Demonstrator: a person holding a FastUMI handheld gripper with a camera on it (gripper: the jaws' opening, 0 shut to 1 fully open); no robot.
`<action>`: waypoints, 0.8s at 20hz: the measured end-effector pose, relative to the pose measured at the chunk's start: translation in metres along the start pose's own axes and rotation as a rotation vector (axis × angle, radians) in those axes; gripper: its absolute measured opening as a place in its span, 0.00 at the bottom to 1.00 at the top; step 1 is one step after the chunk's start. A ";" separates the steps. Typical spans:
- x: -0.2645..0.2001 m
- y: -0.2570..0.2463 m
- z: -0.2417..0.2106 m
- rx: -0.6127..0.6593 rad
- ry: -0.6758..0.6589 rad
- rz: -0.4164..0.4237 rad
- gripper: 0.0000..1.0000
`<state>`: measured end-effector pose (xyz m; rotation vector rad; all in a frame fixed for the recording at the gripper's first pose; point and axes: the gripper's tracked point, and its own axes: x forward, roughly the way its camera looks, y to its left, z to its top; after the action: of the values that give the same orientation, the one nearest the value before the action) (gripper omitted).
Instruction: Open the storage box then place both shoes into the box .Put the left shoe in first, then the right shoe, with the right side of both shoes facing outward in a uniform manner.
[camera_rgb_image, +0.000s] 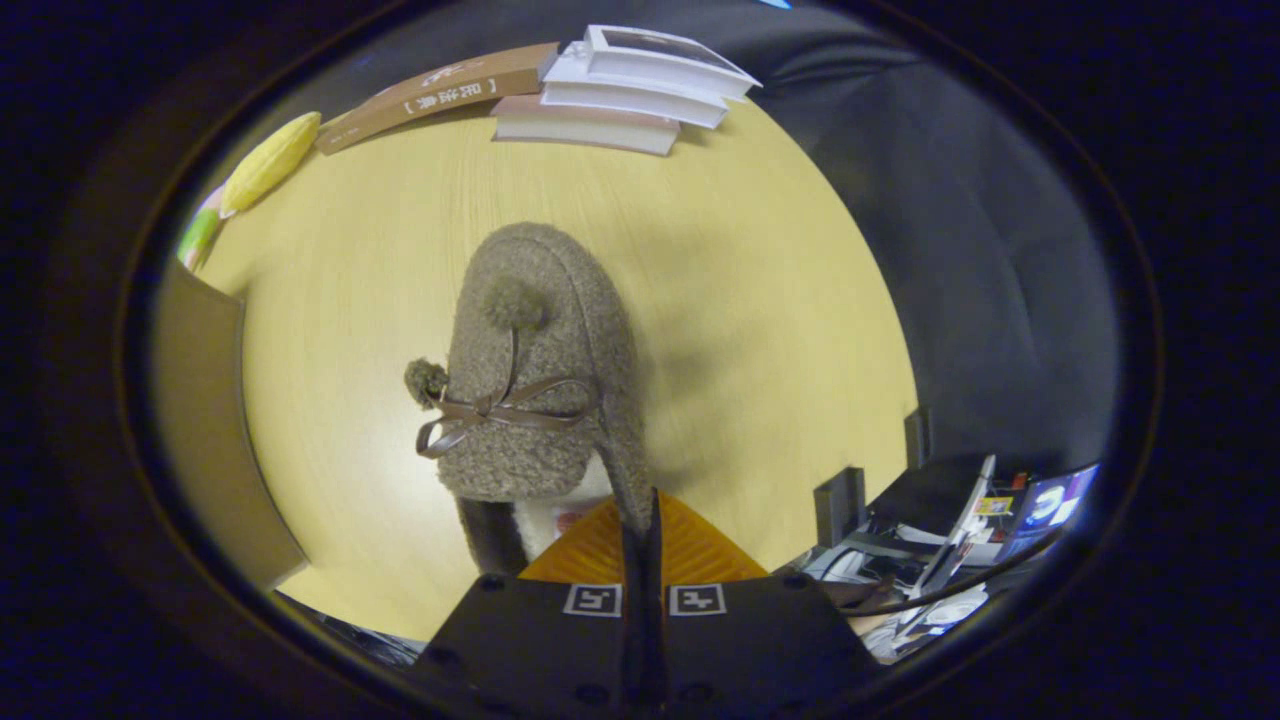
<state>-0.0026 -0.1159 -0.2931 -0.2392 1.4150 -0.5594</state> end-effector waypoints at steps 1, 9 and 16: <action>-0.007 -0.002 0.005 -0.009 -0.016 -0.015 0.04; -0.067 -0.009 0.026 -0.001 -0.118 -0.100 0.03; -0.161 0.019 0.045 -0.029 -0.207 -0.137 0.03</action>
<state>0.0368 -0.0273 -0.1562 -0.4083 1.2126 -0.6085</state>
